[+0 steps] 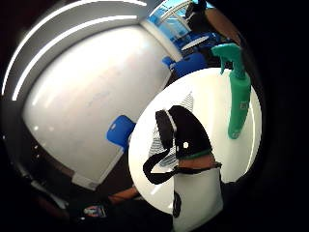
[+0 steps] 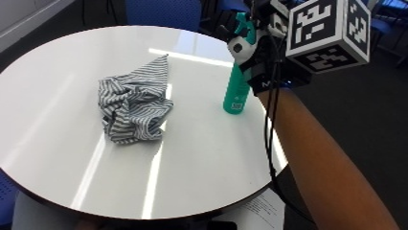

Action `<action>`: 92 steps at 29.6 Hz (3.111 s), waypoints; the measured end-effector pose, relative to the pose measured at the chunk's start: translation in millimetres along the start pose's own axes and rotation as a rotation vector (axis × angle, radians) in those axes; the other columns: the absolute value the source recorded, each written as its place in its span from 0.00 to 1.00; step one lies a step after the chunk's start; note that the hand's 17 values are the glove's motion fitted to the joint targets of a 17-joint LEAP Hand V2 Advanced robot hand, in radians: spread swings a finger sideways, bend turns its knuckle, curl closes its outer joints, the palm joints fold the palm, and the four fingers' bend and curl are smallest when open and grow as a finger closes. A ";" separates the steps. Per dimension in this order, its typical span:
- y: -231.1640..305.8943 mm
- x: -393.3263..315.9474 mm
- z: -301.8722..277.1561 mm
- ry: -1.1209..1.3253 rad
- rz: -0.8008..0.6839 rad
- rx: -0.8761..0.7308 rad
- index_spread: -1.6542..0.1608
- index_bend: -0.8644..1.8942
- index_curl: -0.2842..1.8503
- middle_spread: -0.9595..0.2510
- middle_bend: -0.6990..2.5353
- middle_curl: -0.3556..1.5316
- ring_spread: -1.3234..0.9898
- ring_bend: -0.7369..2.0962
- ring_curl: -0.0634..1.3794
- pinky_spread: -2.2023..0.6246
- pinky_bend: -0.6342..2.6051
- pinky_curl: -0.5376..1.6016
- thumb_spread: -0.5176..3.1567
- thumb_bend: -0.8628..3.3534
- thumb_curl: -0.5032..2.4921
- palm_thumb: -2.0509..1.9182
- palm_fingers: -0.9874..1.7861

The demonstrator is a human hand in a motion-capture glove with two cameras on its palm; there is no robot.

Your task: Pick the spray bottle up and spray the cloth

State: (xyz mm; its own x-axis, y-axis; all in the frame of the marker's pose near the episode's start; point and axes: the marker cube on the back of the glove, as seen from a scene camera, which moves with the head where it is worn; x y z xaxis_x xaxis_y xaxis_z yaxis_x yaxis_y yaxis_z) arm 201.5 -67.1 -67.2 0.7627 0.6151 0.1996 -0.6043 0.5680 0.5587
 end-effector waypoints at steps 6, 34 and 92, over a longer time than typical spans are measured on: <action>-25.5 27.6 14.5 0.109 0.085 0.032 0.69 0.37 0.30 0.79 0.27 0.34 0.57 0.33 0.22 0.86 0.27 0.41 0.45 0.20 0.27 0.68 0.56; -36.9 88.8 50.8 0.224 0.294 0.003 0.71 0.31 0.17 0.77 0.31 0.38 0.55 0.49 0.31 0.85 0.33 0.43 0.38 0.20 0.28 0.68 0.52; -84.5 87.4 46.9 -0.600 0.172 0.032 0.75 0.40 0.32 0.60 0.32 0.42 0.49 0.47 0.33 0.71 0.32 0.42 0.30 0.20 0.37 0.75 0.84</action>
State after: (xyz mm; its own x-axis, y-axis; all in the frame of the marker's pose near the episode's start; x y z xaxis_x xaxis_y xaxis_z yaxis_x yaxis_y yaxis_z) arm 330.0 -86.9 -59.2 0.6573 0.2768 0.7009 -0.7298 0.4656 0.5005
